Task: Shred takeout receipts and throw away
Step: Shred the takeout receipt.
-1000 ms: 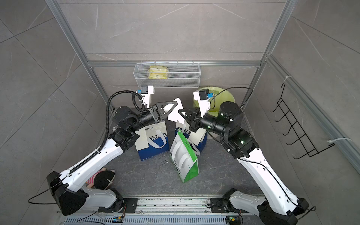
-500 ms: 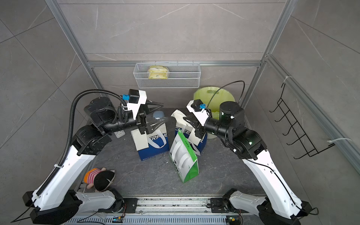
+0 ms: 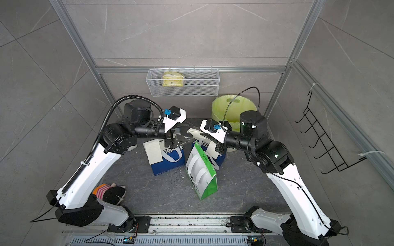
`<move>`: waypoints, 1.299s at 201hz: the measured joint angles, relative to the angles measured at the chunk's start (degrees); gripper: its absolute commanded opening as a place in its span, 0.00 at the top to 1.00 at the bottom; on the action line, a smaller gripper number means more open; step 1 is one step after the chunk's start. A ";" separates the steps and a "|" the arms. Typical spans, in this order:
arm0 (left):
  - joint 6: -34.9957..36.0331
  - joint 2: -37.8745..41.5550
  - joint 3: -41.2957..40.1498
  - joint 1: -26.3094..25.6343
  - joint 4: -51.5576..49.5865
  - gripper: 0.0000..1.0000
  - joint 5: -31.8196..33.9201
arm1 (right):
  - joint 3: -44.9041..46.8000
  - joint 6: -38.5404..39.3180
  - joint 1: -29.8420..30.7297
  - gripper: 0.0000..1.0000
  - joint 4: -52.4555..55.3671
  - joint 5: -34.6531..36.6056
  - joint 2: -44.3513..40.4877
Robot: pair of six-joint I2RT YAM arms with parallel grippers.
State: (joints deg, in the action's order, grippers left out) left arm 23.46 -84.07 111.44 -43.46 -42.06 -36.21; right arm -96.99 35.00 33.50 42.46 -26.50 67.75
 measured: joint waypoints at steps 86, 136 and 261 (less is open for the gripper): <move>2.40 -0.31 0.63 -2.60 -0.11 0.70 0.04 | -2.25 1.25 0.07 1.00 1.11 -0.39 1.86; 2.23 -0.31 0.35 -2.62 0.92 0.81 0.13 | -2.29 1.95 0.24 1.00 1.31 -0.37 1.86; -0.24 -0.28 -0.79 -2.89 5.14 0.83 1.84 | -0.55 2.58 1.01 1.00 1.07 1.70 -0.87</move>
State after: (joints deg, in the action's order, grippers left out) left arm 23.22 -84.36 110.65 -46.35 -36.93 -34.37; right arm -97.54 37.58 34.50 43.53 -24.80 66.87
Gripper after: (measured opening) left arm 0.049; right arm 0.040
